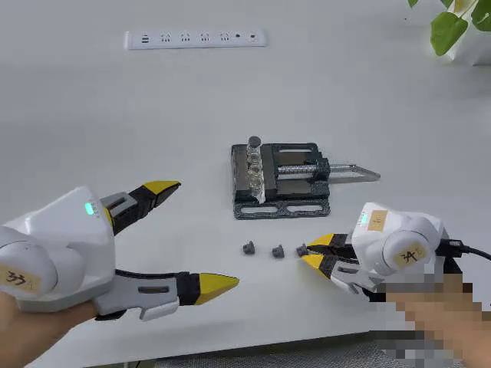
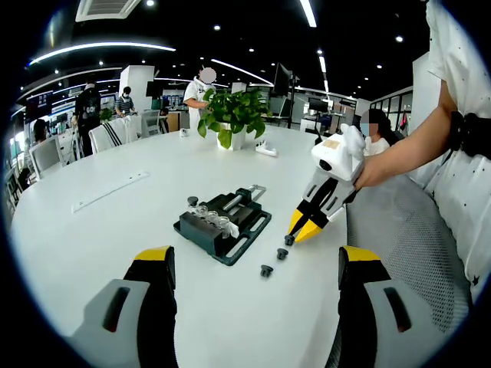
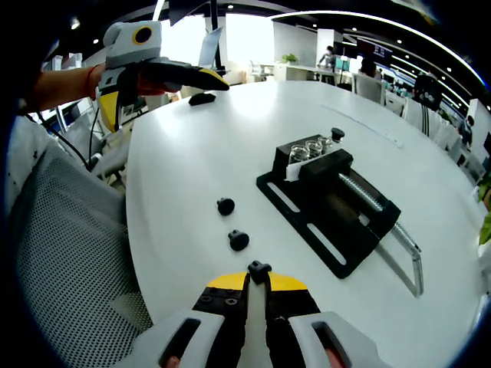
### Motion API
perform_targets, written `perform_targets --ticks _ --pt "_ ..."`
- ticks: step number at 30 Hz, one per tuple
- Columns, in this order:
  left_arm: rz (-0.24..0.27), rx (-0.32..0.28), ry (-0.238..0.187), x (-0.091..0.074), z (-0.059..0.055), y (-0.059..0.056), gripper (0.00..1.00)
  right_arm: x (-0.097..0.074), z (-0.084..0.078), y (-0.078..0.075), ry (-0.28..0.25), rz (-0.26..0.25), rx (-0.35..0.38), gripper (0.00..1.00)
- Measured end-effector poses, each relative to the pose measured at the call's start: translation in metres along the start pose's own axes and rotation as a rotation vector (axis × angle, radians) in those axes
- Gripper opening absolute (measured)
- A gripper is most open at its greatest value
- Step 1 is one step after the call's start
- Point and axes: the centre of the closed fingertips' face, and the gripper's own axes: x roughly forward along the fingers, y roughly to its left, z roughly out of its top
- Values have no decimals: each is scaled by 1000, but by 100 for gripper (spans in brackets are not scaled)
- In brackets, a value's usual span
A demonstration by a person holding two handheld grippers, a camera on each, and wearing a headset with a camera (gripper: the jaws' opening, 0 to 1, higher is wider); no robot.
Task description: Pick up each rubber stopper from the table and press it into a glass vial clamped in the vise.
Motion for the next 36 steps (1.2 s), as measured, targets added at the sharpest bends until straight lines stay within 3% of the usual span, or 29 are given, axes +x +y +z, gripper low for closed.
perform_targets --ticks 28,36 --pt "-8 -1 -9 3 2 -2 85 -1 1 -2 20 5 -2 0" --pt "-18 5 -13 7 5 -7 85 -7 5 -4 -2 -1 32 0"
